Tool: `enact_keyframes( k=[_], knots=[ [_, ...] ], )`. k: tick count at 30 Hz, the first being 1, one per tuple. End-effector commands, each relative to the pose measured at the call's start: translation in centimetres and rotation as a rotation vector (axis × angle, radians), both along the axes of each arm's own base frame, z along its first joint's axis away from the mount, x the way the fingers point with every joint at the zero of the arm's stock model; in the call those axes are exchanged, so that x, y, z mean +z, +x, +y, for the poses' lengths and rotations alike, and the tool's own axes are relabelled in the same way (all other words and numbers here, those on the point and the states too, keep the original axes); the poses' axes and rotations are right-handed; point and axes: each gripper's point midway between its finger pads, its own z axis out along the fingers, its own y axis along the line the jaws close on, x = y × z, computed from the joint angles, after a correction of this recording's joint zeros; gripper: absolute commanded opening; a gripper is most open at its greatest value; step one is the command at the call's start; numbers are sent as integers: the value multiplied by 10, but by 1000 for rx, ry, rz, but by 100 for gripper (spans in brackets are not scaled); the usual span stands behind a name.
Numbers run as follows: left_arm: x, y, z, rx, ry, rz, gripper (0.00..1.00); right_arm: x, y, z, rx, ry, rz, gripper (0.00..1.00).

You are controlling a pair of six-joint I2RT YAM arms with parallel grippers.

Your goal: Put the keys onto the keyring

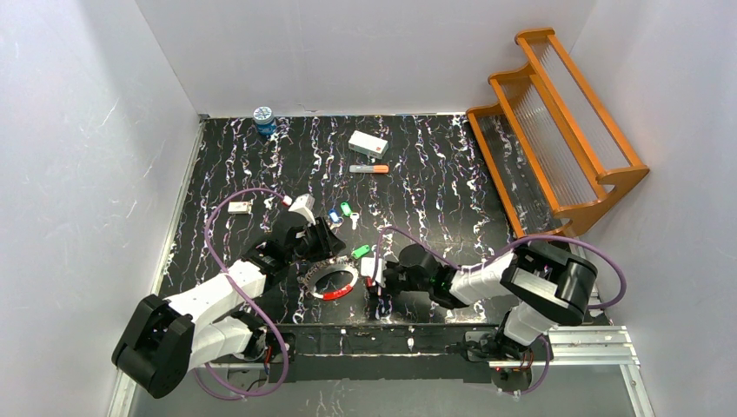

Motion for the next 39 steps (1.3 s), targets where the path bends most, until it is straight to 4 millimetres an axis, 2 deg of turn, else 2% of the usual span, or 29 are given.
enact_keyframes(
  k=[1,6,18,31,36,39],
  knots=[
    [7,2,-3,-8,-11,-18,35,-11,-24,-6,94,-24,51,38],
    [8,2,-3,-9,-13,-16,35,-18,-23,0,100,-34,62,37],
    [8,1,-2,-3,-12,-21,35,-26,-4,10,59,-75,22,37],
    [10,2,-2,-2,-14,-27,35,-23,23,12,-39,-99,-68,37],
    [10,2,-2,-3,-14,-28,35,-24,22,15,-17,-103,-74,37],
    [9,2,-2,-2,-14,-24,35,-24,15,18,30,-95,-67,37]
  ],
)
